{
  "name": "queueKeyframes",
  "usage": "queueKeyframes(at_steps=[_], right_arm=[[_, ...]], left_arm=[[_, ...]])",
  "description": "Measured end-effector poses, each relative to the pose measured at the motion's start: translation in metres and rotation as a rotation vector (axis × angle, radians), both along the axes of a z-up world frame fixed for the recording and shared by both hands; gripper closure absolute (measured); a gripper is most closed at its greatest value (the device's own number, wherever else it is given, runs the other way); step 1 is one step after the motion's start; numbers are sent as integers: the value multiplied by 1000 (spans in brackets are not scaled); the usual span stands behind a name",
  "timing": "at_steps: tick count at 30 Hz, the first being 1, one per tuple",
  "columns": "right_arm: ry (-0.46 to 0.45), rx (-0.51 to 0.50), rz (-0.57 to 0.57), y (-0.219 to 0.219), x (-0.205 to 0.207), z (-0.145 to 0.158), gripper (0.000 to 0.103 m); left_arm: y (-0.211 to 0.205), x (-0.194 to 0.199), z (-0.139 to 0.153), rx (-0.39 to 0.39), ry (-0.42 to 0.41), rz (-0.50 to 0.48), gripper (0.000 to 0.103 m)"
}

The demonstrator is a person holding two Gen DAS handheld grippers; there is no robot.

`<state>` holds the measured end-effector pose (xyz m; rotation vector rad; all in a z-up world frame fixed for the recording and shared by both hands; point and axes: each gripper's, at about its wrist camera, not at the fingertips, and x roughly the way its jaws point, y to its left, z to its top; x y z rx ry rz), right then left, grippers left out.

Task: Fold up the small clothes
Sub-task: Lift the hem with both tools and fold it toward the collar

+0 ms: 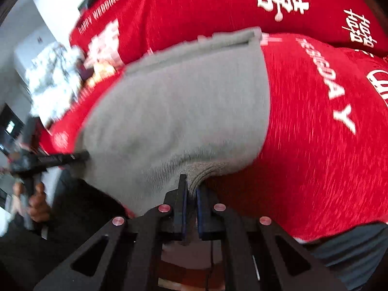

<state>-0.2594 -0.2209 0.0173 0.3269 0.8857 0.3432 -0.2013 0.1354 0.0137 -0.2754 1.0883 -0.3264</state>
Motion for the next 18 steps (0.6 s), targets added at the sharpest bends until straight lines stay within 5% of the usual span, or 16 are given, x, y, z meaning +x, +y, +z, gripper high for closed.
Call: queueKeyframes(at_steps=[7,14,18], right_arm=[[-88,62,-96,-12,61,30,96],[11,52,-140,-18,122,4,96],[36,73,-148,-20,123,-7,93]], left_arm=[[-6,66,38,-27,-117,17,88],[-10,127,5,-82,8,24,87],[0,123,4,-154,17,21,73]])
